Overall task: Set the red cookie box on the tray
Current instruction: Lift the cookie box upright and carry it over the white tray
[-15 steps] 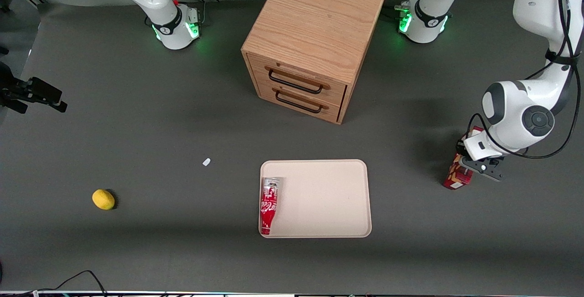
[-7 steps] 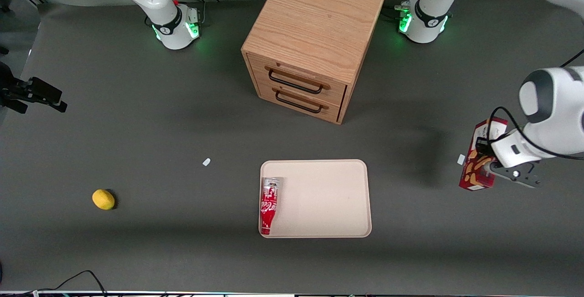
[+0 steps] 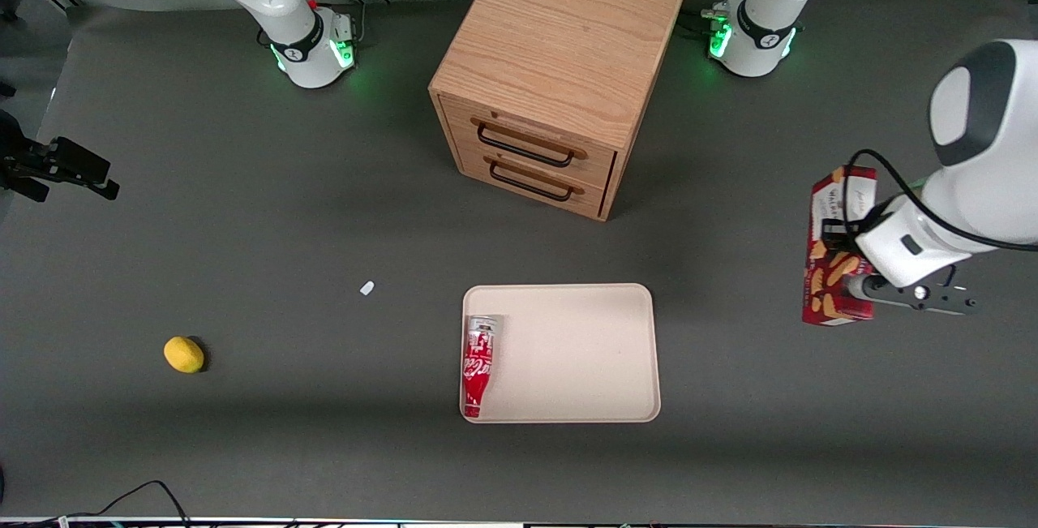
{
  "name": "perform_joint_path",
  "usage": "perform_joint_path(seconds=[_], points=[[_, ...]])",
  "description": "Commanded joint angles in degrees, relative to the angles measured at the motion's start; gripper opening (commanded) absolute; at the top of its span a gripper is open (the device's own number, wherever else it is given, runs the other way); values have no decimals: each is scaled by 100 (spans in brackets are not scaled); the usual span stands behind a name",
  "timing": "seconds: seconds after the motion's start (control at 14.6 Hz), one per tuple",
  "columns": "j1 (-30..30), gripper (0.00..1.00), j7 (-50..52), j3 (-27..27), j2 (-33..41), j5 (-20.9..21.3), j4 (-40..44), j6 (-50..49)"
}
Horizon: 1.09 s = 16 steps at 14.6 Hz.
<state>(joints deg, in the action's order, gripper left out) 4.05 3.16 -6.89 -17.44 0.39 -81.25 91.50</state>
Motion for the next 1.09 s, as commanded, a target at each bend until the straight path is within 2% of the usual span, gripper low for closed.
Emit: perform_joint_path(seconds=[0.0, 0.27, 0.48, 0.62, 0.75, 1.03], points=[[244, 0, 981, -241, -575, -48, 740, -107], [675, 0, 2081, -444, -1278, -31, 1217, 576], [886, 0, 2293, -436, -1788, 40, 1208, 1184], [1036, 0, 2469, -427, -2174, 232, 1208, 1597], [1141, 0, 2776, -418, -2535, 609, 1208, 2115], [1299, 0, 2918, -392, -3037, 690, 1200, 2863]])
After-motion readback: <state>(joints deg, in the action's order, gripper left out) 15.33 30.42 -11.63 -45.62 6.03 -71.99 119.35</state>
